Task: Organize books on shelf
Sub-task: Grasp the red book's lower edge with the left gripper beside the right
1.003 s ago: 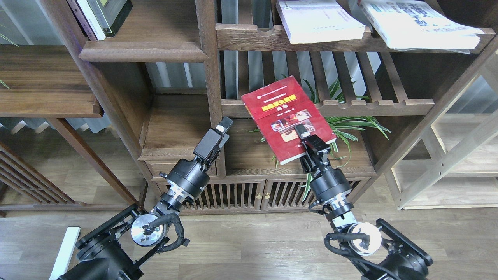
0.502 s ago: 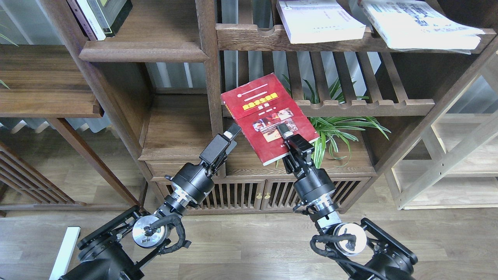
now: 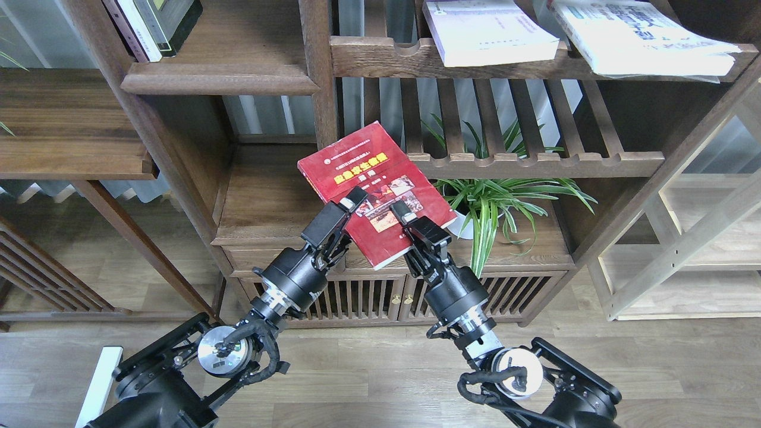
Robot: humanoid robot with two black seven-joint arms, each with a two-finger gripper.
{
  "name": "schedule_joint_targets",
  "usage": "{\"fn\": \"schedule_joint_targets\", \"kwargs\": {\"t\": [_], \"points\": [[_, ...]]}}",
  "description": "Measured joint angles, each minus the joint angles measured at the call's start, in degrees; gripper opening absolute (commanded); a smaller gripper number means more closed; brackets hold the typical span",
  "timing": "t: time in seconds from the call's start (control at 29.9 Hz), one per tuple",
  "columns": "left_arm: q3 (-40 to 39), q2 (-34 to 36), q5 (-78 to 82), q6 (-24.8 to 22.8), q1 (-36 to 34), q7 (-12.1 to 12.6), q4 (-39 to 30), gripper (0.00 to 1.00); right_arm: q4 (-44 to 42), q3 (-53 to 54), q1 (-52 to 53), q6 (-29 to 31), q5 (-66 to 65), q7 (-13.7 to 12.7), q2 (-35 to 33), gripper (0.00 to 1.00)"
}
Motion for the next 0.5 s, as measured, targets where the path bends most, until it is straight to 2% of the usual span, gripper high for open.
{"fn": "schedule_joint_targets", "kwargs": {"t": [0.13, 0.5], "points": [[0.98, 2.02, -2.01, 0.00, -0.02, 0.39, -0.04, 0.91, 0.00, 0.02, 0.01, 0.00, 0.00, -0.03, 0.03, 0.05], [2.49, 2.78, -5.17, 0.00, -0.56, 0.99, -0.38, 0.93, -0.11, -0.12, 0.01, 0.00, 0.00, -0.06, 0.20, 0.05]]}}
